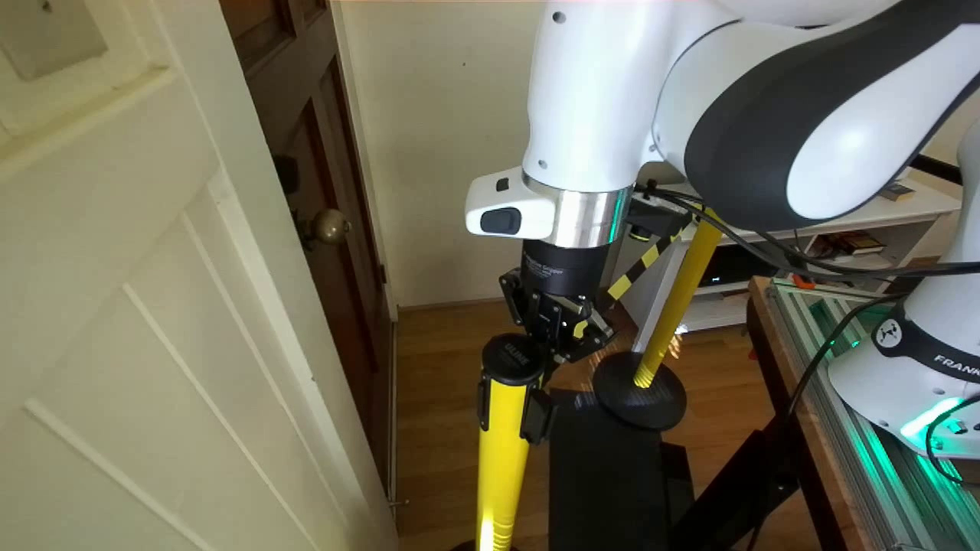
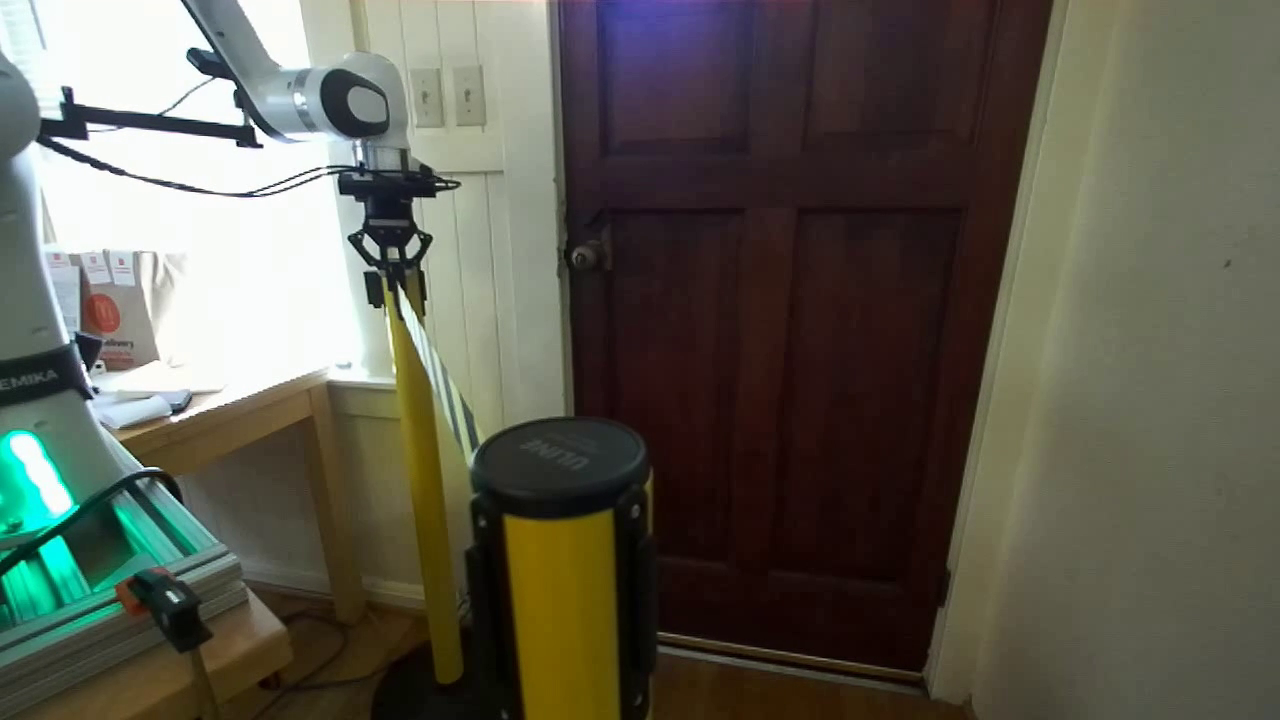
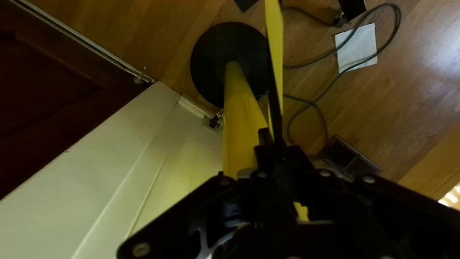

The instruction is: Move the striped tape to the right

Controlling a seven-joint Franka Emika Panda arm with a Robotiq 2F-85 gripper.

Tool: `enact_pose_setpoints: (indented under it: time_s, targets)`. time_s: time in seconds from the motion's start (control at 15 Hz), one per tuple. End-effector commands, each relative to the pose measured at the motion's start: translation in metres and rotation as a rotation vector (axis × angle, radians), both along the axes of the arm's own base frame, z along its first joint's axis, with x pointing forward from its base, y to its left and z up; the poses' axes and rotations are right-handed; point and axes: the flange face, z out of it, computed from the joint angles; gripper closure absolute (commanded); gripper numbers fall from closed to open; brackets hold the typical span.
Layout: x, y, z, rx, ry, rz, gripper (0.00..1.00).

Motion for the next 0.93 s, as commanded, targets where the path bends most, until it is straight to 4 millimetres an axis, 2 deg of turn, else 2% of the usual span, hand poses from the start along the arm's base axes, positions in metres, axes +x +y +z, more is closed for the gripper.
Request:
enact_pose_setpoints:
  time_s: [0.0, 0.53, 0.87]
  targets:
    - [-0.03, 0.005, 0.024, -0.03, -0.05, -0.003, 0.95]
    - [-0.082, 0.012, 0.061, -0.085, -0.126, -0.007, 0.95]
    - [-0.122, -0.015, 0.066, -0.127, -0.107, 0.018, 0.95]
